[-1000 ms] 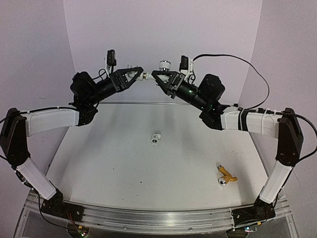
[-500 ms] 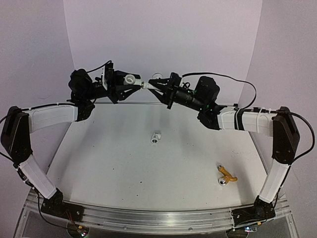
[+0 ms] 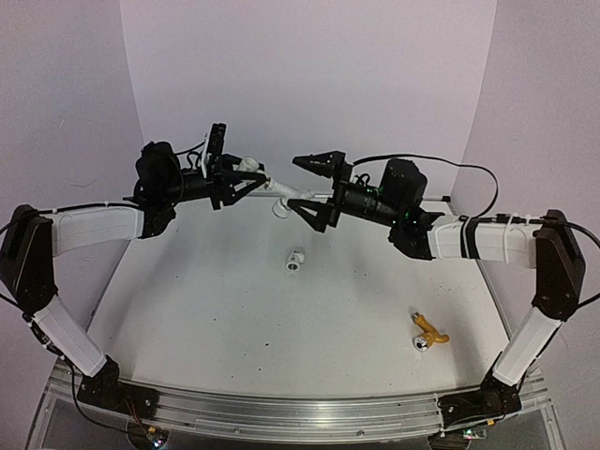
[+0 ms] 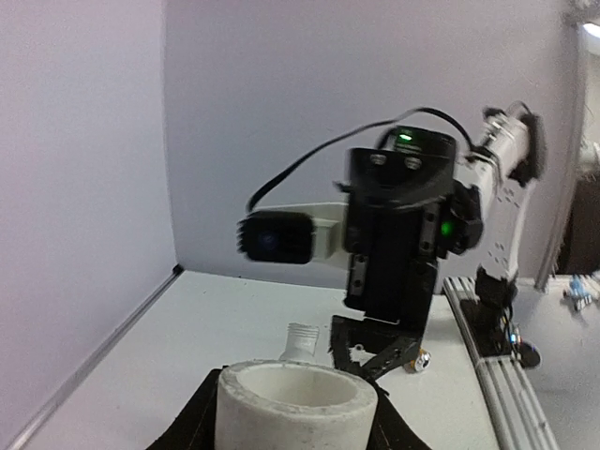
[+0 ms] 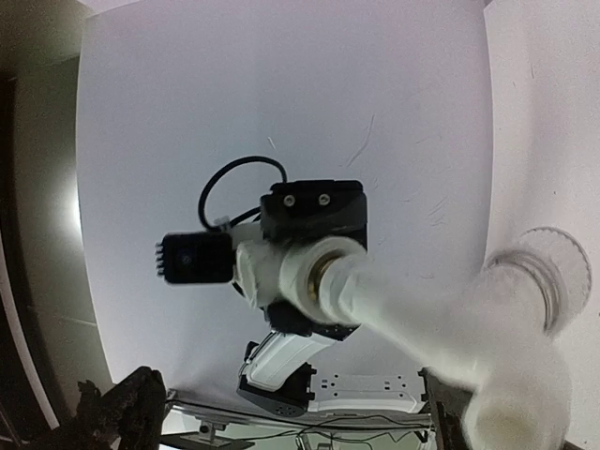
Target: Install the water faucets
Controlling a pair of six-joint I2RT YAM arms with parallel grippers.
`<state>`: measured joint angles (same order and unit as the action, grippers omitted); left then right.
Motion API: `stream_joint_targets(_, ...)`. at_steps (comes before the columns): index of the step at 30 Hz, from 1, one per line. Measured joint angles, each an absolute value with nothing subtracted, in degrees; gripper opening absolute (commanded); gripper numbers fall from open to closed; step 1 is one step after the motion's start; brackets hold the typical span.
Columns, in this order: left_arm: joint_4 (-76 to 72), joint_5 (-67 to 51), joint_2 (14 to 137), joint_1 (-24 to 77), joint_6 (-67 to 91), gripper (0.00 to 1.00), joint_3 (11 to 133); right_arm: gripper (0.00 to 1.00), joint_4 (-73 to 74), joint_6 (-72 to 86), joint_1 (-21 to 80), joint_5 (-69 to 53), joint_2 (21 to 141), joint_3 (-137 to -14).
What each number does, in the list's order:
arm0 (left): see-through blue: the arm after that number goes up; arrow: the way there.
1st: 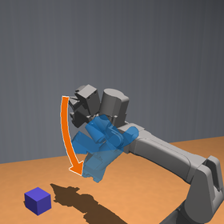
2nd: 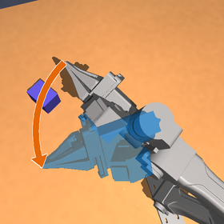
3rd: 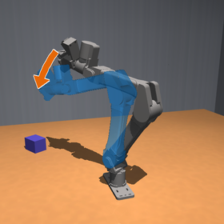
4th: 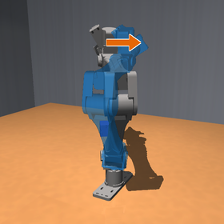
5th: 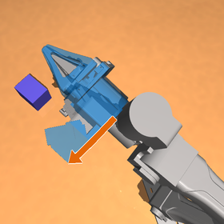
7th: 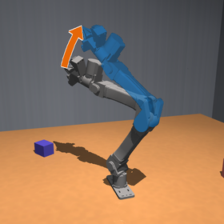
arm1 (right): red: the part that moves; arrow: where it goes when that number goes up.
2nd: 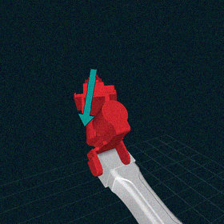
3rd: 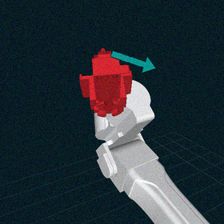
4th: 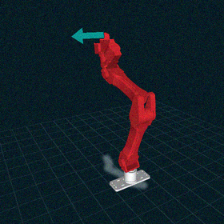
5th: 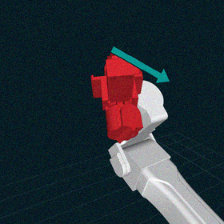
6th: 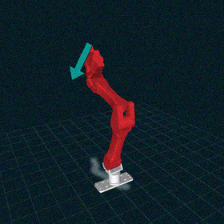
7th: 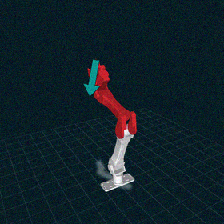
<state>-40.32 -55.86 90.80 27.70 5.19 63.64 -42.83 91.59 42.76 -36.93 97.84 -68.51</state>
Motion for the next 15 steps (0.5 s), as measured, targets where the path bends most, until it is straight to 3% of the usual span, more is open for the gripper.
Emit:
stream_joint_targets(8,-38.7,-36.3,83.5,27.3,33.9,0.00,61.6,0.98,-43.4,80.1,41.4,-39.5,92.9,-59.9)
stream_joint_targets(12,-31.4,-34.3,83.7,27.0,50.2,0.00,66.2,0.98,-30.0,52.4,41.8,-40.6,89.9,-60.5)
stream_joint_targets(15,-25.8,-36.4,85.0,26.9,63.2,0.00,69.4,0.98,-18.6,19.3,43.0,-34.7,84.7,-62.1)
